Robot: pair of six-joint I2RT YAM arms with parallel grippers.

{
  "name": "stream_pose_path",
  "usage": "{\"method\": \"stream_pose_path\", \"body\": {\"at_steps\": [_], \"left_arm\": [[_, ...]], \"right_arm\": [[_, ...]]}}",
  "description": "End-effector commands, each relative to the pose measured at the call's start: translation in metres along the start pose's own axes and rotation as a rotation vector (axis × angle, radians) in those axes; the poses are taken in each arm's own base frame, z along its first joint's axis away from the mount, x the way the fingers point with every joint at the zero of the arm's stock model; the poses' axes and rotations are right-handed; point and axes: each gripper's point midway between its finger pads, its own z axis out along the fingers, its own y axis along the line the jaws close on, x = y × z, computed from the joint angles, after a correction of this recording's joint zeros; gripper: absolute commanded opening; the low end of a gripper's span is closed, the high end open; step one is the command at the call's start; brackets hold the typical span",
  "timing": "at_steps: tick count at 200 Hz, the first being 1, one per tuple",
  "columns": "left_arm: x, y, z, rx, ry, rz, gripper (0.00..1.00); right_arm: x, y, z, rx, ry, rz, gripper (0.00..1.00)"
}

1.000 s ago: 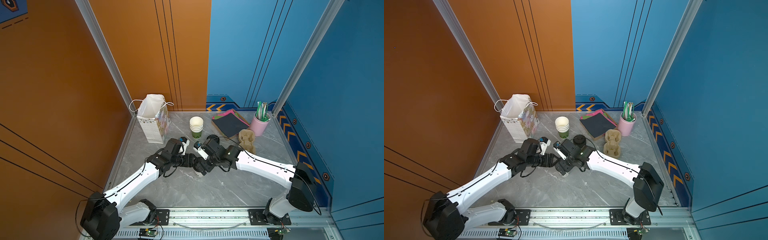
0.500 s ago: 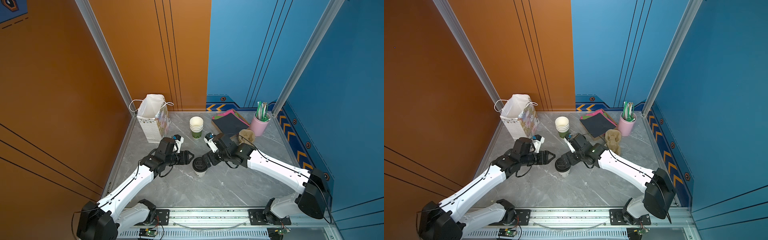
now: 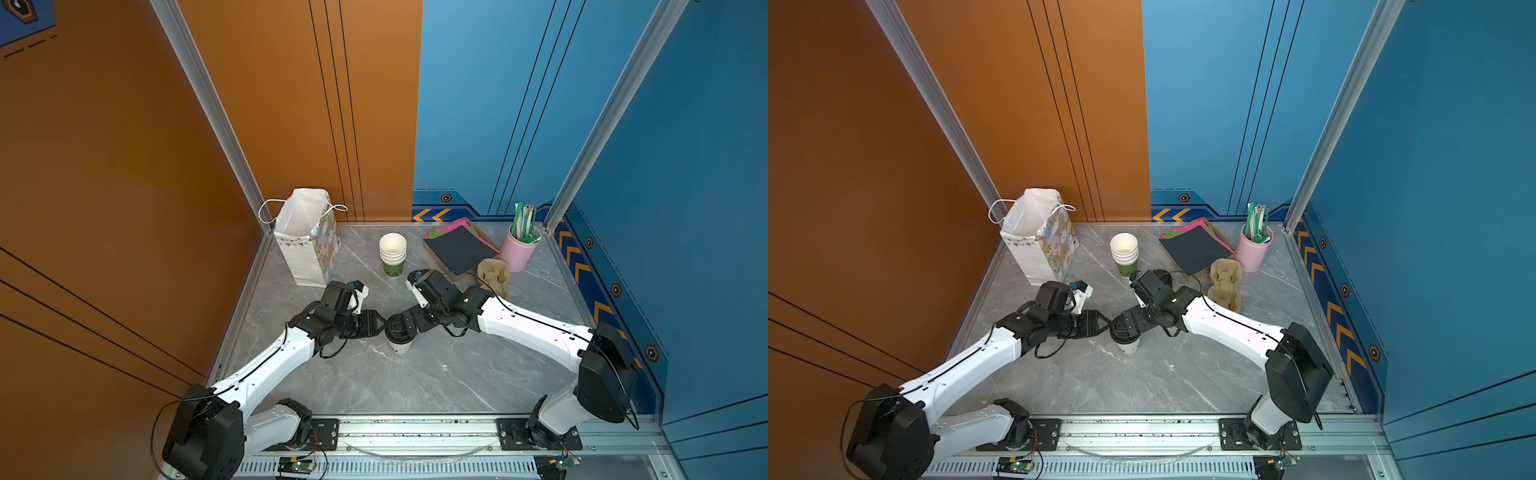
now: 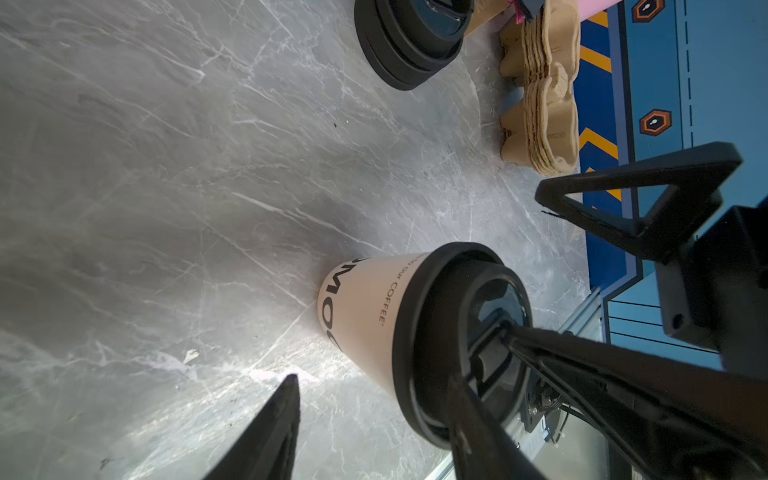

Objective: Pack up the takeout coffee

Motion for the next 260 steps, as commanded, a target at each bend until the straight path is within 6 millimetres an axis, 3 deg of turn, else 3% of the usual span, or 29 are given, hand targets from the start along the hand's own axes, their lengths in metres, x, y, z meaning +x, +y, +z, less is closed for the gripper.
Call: {"method": "stream_pose_path", "body": {"at_steps": [1, 106, 204, 260], "left_arm": [[0.003, 0.004, 0.004, 0.007, 0.014, -0.001, 0.56], [0.023, 0.029, 0.016, -0.114, 0.076, 0.006, 0.49], [0.061, 0.067, 0.021, -0.301, 0.182, 0.015, 0.44], [0.073, 0.068, 0.026, -0.305, 0.223, 0.021, 0.35]], "right_arm": [[0.015, -0.012, 0.01, 0.058, 0.068, -0.014, 1.0], [0.035, -0.022, 0.018, 0.097, 0.13, -0.04, 1.0], [0.054, -0.033, 0.024, 0.122, 0.178, -0.023, 1.0], [0.063, -0.037, 0.027, 0.128, 0.2, -0.01, 1.0]]}}
